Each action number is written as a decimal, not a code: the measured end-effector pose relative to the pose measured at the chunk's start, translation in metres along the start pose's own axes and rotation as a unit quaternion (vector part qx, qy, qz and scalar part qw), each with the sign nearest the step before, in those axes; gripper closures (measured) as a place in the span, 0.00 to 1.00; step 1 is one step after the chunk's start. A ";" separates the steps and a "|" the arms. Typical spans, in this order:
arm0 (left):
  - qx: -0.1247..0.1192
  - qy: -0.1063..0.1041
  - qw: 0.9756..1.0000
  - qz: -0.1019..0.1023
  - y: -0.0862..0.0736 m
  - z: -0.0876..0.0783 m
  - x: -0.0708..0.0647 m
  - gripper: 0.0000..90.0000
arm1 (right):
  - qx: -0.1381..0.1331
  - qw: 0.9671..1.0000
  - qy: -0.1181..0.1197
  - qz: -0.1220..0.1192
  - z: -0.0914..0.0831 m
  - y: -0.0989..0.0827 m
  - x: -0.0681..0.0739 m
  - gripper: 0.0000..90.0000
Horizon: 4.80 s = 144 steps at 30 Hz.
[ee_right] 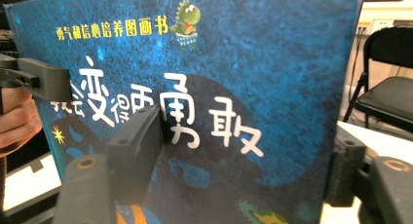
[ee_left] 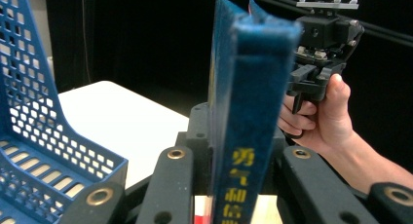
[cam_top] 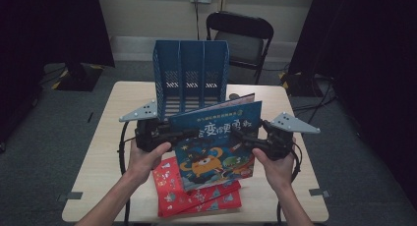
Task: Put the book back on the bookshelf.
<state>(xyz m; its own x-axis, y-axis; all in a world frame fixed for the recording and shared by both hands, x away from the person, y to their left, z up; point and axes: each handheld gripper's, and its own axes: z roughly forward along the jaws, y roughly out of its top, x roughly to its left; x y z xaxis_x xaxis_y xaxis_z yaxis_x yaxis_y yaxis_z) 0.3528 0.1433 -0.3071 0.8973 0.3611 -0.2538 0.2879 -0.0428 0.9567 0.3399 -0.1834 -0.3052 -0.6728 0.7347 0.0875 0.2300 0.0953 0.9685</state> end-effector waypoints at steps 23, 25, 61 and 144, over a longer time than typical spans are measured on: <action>-0.008 -0.004 1.000 0.019 -0.018 0.002 -0.016 0.89 | 0.081 0.996 0.023 0.018 0.002 -0.054 -0.025 0.22; -0.012 -0.004 1.000 0.019 -0.020 0.002 -0.015 0.89 | 0.090 0.995 0.046 0.020 0.007 -0.060 -0.024 0.25; 0.045 0.075 0.994 0.069 0.004 -0.019 -0.008 0.86 | 0.082 0.995 0.029 -0.050 0.058 -0.047 0.002 0.30; 0.021 0.146 0.989 0.032 0.053 -0.048 0.008 0.93 | 0.085 0.996 0.031 0.010 0.053 -0.053 -0.027 0.30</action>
<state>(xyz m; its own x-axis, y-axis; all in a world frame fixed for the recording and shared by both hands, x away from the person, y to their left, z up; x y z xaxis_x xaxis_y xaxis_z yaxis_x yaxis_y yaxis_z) 0.3594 0.1888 -0.2511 0.7812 0.6096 -0.1343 0.2523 -0.1115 0.9612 0.3828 -0.1729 -0.3711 -0.7072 0.6959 0.1253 0.3562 0.1975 0.9133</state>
